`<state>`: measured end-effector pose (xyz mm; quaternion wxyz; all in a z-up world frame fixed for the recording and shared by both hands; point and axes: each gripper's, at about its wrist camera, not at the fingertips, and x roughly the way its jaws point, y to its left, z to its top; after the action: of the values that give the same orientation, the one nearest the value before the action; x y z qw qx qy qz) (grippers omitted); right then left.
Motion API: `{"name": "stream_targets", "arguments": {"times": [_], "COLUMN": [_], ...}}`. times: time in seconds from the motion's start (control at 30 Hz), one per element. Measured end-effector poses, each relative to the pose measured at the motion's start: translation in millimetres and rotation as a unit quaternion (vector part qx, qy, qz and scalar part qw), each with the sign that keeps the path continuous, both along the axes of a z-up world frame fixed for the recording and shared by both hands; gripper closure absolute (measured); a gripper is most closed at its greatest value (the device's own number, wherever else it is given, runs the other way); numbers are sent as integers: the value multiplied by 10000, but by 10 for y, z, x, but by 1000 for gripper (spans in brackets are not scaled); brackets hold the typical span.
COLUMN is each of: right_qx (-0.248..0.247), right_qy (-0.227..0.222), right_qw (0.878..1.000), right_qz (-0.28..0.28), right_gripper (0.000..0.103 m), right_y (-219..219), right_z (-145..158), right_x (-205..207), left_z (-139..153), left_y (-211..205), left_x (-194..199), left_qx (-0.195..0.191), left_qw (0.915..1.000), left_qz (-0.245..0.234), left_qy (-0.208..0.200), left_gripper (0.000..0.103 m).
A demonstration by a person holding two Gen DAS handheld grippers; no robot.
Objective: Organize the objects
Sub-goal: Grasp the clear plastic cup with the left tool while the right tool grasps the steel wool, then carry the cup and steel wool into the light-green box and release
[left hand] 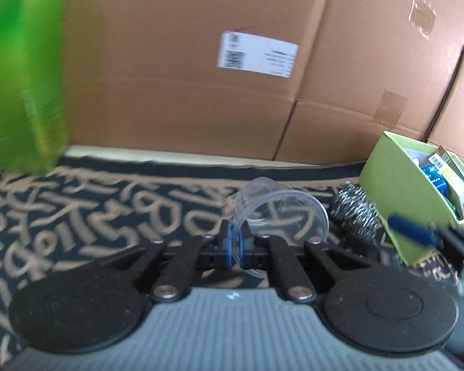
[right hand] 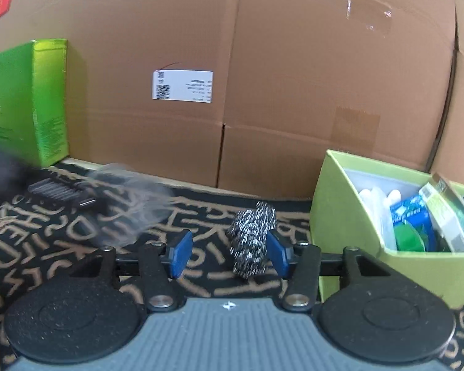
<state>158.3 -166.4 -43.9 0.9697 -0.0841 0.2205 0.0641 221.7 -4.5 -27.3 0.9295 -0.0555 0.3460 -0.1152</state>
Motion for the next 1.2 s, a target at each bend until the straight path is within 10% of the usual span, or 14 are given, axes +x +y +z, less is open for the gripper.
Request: {"name": "stream_targets", "arguments": {"times": [0.23, 0.3, 0.67, 1.2], "right_qx": [-642, -577, 1281, 1074], "right_qy": [110, 248, 1066, 1028], "right_qw": [9973, 9973, 9843, 9866], "right_qz": [-351, -388, 573, 670], "right_gripper": [48, 69, 69, 57], "right_y": [130, 106, -220, -154], "right_z": [-97, -117, 73, -66], "right_x": [352, 407, -362, -698], "left_z": [31, 24, -31, -96], "left_y": [266, 244, 206, 84], "left_x": [-188, -167, -364, -583], "left_qx": [-34, 2, -23, 182], "left_qw": [9999, 9999, 9995, 9995], "left_qz": [154, 143, -252, -171], "left_qy": [-6, -5, 176, 183], "left_gripper": [92, 86, 98, 86]}}
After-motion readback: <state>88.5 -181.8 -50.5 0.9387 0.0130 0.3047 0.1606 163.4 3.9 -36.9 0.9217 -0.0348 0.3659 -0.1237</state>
